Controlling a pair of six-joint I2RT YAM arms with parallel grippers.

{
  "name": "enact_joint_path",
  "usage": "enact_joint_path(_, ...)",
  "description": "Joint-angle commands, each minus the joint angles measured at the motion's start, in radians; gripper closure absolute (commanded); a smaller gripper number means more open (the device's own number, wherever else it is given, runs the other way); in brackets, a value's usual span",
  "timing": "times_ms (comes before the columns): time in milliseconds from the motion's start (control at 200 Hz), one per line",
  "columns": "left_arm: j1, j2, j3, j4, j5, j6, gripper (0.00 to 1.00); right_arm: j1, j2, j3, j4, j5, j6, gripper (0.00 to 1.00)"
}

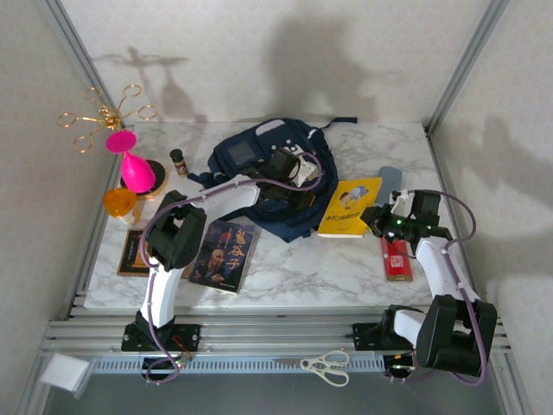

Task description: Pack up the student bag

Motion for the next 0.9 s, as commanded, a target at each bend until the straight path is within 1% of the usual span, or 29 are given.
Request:
enact_joint_path(0,0.001,-0.012,-0.012,0.005,0.043,0.001,0.7,0.005,-0.016,0.002,0.054,-0.036,0.0,1.0)
enact_joint_path(100,0.007,-0.04,-0.042,0.051,-0.025,-0.027,0.69,0.005,-0.014,0.0,0.057,-0.04,0.002,1.0)
enact_joint_path(175,0.02,-0.071,-0.077,0.102,-0.074,-0.057,0.65,0.004,-0.016,-0.002,0.06,-0.038,0.0,1.0)
enact_joint_path(250,0.02,-0.091,-0.088,0.104,-0.151,-0.033,0.63,0.005,-0.012,-0.003,0.058,-0.04,-0.001,1.0)
enact_joint_path(350,0.02,-0.074,-0.069,0.049,-0.176,0.033,0.58,0.004,-0.01,0.002,0.057,-0.039,-0.003,1.0)
enact_joint_path(446,0.015,-0.049,-0.038,-0.014,-0.22,0.075,0.56,0.005,-0.01,0.008,0.055,-0.035,-0.003,1.0)
enact_joint_path(501,0.009,-0.058,-0.04,-0.023,-0.209,0.094,0.55,0.005,-0.007,0.009,0.056,-0.035,-0.003,1.0)
enact_joint_path(561,0.002,-0.064,-0.047,-0.024,-0.187,0.124,0.49,0.005,-0.001,0.01,0.058,-0.035,-0.004,1.0)
enact_joint_path(611,-0.005,-0.054,-0.041,-0.043,-0.193,0.15,0.44,0.004,0.005,0.01,0.059,-0.037,-0.003,1.0)
enact_joint_path(666,-0.01,-0.029,-0.017,-0.076,-0.218,0.173,0.41,0.005,0.009,0.009,0.063,-0.037,-0.001,1.0)
enact_joint_path(791,-0.017,0.021,0.023,-0.096,-0.323,0.2,0.41,0.004,0.013,0.009,0.067,-0.039,-0.001,1.0)
enact_joint_path(841,-0.016,0.03,0.029,-0.083,-0.358,0.2,0.42,0.005,0.014,0.009,0.066,-0.036,-0.003,1.0)
enact_joint_path(896,-0.015,0.038,0.041,-0.072,-0.388,0.2,0.46,0.004,0.018,0.008,0.065,-0.037,-0.004,1.0)
